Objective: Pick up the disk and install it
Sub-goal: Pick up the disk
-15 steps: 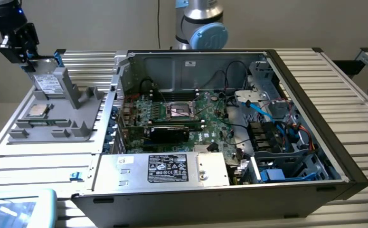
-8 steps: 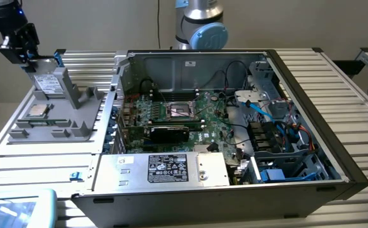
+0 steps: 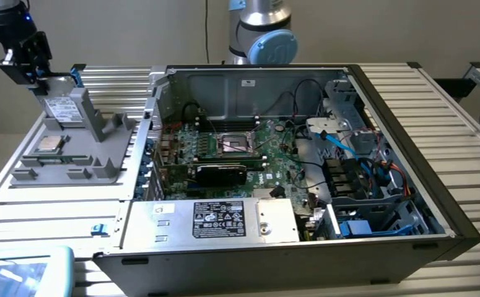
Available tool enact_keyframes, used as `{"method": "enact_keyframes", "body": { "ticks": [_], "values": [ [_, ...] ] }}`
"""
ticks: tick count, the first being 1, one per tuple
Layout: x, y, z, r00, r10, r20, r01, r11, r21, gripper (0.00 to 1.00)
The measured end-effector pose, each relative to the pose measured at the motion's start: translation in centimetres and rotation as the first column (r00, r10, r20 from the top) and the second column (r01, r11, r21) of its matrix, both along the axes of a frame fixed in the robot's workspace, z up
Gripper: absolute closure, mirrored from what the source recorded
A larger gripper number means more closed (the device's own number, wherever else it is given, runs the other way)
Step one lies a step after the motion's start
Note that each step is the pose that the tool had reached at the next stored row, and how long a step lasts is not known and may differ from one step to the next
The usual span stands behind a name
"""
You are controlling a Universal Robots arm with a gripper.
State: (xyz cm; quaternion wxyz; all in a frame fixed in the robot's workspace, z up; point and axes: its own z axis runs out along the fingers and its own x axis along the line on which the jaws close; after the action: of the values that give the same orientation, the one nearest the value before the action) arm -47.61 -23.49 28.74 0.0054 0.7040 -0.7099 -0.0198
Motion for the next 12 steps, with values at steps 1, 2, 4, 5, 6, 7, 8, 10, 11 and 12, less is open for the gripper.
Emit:
{"method": "enact_keyframes", "body": {
  "ticks": [1,2,4,5,6,7,8,10,11,12],
  "values": [
    [0.0,0.0,-0.06,1.0,0.0,0.0001,0.0,1.0,0.0001,0.45],
    [0.0,-0.01,-0.13,1.0,-0.001,-0.0002,0.001,1.0,0.0,0.45],
    [0.0,-0.01,-0.29,1.0,-0.003,-0.0011,0.003,1.0,0.0,0.45],
    [0.0,-0.01,-0.36,1.0,-0.004,-0.0019,0.004,1.0,0.0001,0.45],
    [0.0,-0.01,-0.41,1.0,-0.005,-0.0035,0.005,1.0,0.0,0.45],
    [0.0,-0.01,-0.45,1.0,-0.007,-0.0049,0.007,1.0,0.0,0.45],
    [0.0,0.0,-0.48,0.9999,-0.009,-0.0057,0.009,1.0,-0.0001,0.45],
    [-0.01,-0.01,-0.52,0.9999,-0.013,-0.0061,0.013,0.9999,-0.0001,0.45],
    [0.0,-0.01,-0.54,0.9999,-0.014,-0.0061,0.014,0.9999,-0.0001,0.45],
    [0.0,0.0,-0.56,0.9999,-0.016,-0.006,0.016,0.9999,-0.0001,0.45]
  ]
}}
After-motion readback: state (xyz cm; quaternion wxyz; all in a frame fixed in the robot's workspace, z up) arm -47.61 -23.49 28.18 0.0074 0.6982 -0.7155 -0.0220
